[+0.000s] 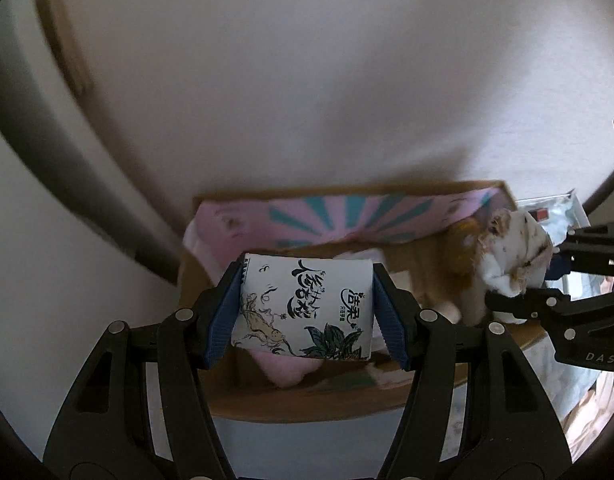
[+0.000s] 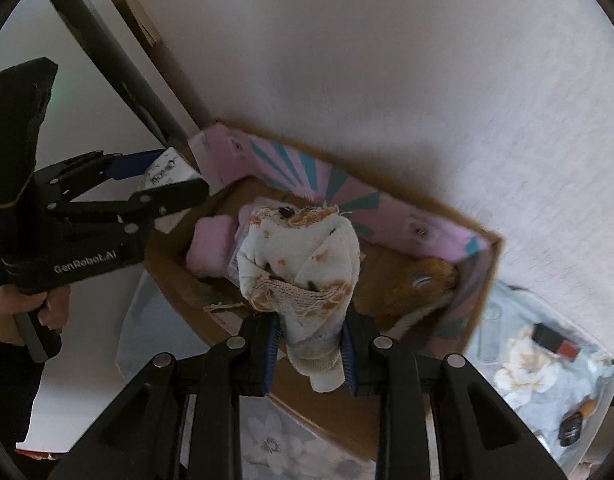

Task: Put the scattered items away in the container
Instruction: 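Carry the tissue pack and sock into the box and open both tools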

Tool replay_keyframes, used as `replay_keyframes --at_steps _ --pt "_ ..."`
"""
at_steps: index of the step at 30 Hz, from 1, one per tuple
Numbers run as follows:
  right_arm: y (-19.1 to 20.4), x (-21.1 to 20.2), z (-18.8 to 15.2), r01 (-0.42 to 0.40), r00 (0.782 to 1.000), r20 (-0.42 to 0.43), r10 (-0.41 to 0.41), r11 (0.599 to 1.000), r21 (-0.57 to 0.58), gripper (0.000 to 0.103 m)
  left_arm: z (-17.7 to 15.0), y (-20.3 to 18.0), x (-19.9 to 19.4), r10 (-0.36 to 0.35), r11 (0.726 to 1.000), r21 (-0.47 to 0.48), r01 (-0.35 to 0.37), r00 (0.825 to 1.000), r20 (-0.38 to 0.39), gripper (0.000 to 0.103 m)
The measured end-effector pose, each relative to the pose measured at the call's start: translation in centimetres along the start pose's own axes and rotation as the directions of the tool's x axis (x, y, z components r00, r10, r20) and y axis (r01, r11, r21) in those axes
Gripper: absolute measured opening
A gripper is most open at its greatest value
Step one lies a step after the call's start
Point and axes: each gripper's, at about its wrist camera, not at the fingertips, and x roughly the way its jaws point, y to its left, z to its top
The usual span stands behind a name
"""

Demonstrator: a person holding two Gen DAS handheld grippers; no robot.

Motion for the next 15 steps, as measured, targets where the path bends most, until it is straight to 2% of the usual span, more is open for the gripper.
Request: replay_keyframes --at_steps 2,4,5,6,7,8,9,10,11,12,15 --pt "-0.1 0.8 0.5 0.002 1.0 -0.014 -0.001 1.0 0.019 0.024 0.6 -1.2 1.2 -0.007 1.0 -0.009 0.007 1.0 -0.013 0.059" --pt "-0.8 1.4 0.4 -0.015 1.0 -0.023 0.016 0.999 0.047 0.024 -0.6 -2.3 4.3 -0.01 1.0 -0.01 0.009 1.0 -0.021 0.059" --pt "-1.5 1.5 -0.4 -0.016 1.0 -0.026 0.017 0.998 0.055 0.024 -2.2 -2.2 4.0 -0.01 1.0 -0.01 0.01 1.0 -0.023 0.059" --pt "-1.5 1.7 -0.3 -0.013 0.999 -0.03 0.014 0.998 0.059 0.024 -2.1 -2.4 5.0 -0.012 1.0 -0.01 0.012 1.0 -0.025 0.059" --pt "-1.4 2.0 0.0 -0.006 0.999 -0.032 0.008 0.998 0.058 0.025 -2.0 -2.6 6.5 -0.013 1.0 -0.011 0.013 1.0 -0.026 0.059" --pt "0.6 2.5 0.2 0.003 0.999 -0.032 -0.002 0.998 0.059 0.025 -2.1 -3.1 7.7 -0.011 1.0 -0.014 0.01 1.0 -0.022 0.059" --pt "0.7 3.2 0.5 0.01 0.999 -0.031 -0.008 0.998 0.063 0.031 -2.0 -3.1 7.7 -0.012 1.0 -0.02 0.012 1.0 -0.015 0.061" --pt "0.7 3.3 0.6 0.015 0.999 -0.033 -0.013 0.997 0.071 0.044 -2.0 -3.2 8.3 -0.02 0.999 -0.025 0.019 1.0 -0.013 0.064" --pt "0.8 3.2 0.7 0.018 0.999 -0.036 -0.015 0.997 0.078 0.054 -1.9 -3.1 8.3 -0.032 0.999 -0.038 0.031 0.999 -0.023 0.083" --pt "0.5 2.5 0.4 0.019 0.999 -0.029 -0.017 0.996 0.086 0.069 -1.9 -3.2 8.7 -0.038 0.998 -0.044 0.036 0.999 -0.035 0.102" --pt "0.3 0.9 -0.3 0.01 1.0 0.024 -0.012 0.996 0.094 0.071 -2.2 -3.6 8.9 -0.024 0.999 -0.033 0.023 0.999 -0.029 0.103"
